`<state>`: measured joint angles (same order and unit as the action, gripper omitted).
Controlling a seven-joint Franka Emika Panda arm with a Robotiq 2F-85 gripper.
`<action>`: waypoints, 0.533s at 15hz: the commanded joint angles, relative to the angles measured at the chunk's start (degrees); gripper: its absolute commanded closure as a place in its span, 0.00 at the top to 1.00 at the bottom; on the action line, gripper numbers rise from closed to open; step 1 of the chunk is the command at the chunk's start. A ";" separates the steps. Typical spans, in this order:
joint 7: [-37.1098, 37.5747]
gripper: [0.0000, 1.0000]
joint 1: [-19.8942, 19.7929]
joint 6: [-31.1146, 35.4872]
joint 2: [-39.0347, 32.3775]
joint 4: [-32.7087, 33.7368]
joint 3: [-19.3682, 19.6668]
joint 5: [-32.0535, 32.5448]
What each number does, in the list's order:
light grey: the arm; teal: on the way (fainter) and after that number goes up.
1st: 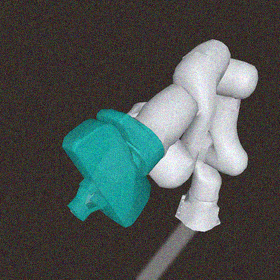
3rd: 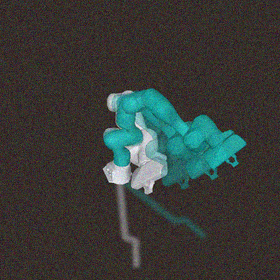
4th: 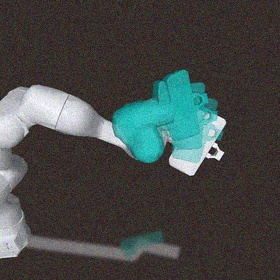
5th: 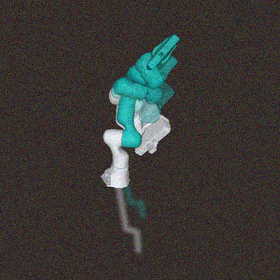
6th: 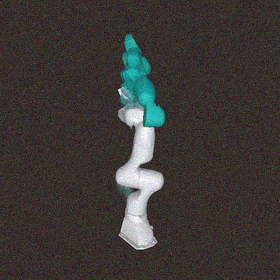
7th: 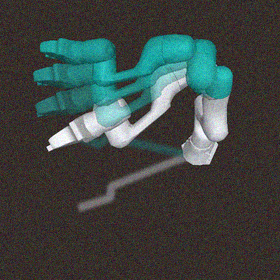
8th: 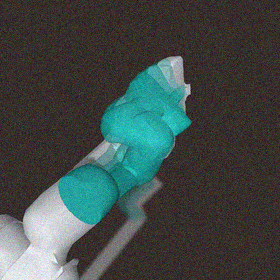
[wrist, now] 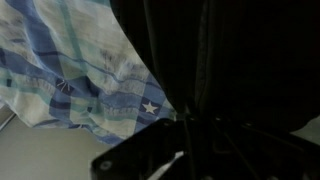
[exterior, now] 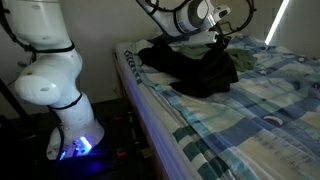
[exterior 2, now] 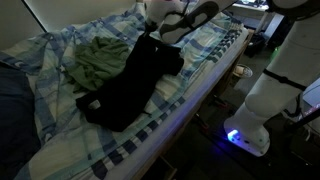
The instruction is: Unfold the black shirt
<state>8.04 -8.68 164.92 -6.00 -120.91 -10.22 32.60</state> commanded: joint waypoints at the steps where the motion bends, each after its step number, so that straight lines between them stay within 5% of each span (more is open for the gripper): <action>1: -7.88 0.01 4.16 -1.20 -3.94 3.69 3.21 -5.54; 8: -23.82 0.01 6.21 -2.04 -11.65 12.05 6.32 -12.50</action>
<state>-11.28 -3.70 164.87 -14.64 -113.76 -5.54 21.64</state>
